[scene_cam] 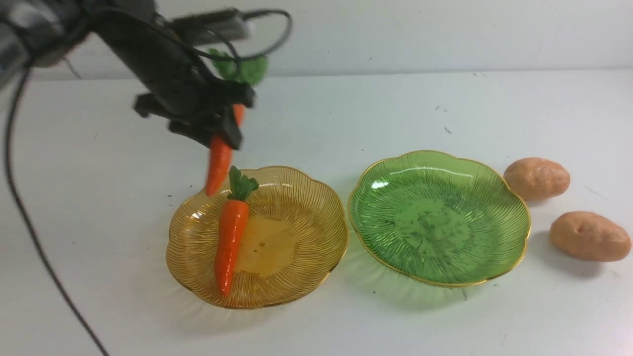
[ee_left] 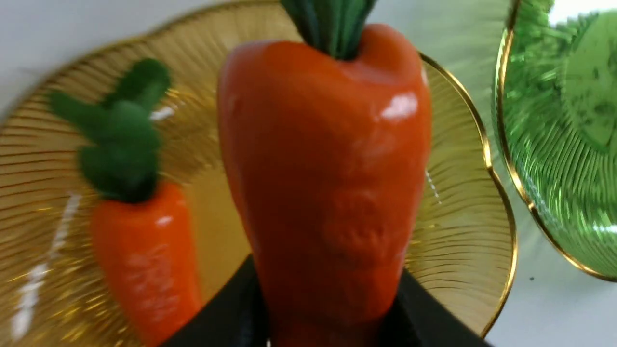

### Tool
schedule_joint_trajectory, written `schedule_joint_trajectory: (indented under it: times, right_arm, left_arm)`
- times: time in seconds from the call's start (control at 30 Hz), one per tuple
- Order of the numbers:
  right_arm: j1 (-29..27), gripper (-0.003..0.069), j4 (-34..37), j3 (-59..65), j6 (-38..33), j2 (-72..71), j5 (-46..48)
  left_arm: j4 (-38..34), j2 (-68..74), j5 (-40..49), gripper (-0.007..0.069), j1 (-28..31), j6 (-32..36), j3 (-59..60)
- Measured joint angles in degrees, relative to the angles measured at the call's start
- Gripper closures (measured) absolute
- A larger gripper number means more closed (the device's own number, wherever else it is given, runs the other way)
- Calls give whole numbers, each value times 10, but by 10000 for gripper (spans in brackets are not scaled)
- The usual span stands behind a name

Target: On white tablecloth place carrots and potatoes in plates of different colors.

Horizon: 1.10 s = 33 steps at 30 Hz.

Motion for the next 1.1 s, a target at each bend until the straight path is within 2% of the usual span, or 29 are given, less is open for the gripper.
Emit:
schedule_joint_trajectory:
  times: [0.13,0.33,0.4,0.5,0.6,0.67,0.7,0.77,0.8,0.83,0.9,1.1]
  right_arm:
    - [0,674,1,0,0,0,0]
    - [0,674,2,0,0,0,-3]
    - [0,674,2,-2,6,5,-5]
    - [0,674,-7,-7,29,23,-5]
    - [0,674,-34,-18,63,61,2]
    - [0,674,-71,-32,91,127,7]
    - [0,674,-74,-32,91,133,7]
    - [0,674,-93,-45,110,176,10]
    - [0,674,-102,-60,122,214,15]
    - [0,674,-107,-75,132,247,18]
    - [0,674,-110,-108,144,312,25]
    - [0,674,-136,-211,158,493,22]
  left_arm:
    - [3,42,0,302,-31,7,0]
    - [23,65,0,86,-37,8,1]
    - [33,65,0,55,-37,8,-2]
    - [49,58,-1,47,-37,7,-4]
    - [70,38,-1,102,-37,5,-5]
    - [89,-5,-1,256,-37,4,-5]
    - [90,-5,-1,256,-37,4,-4]
    - [94,-39,-1,384,-36,7,4]
    - [95,-76,-1,509,-33,17,18]
    - [96,-107,0,572,-32,30,43]
    - [96,-163,0,614,-25,49,95]
    - [103,-240,3,625,-3,65,214]
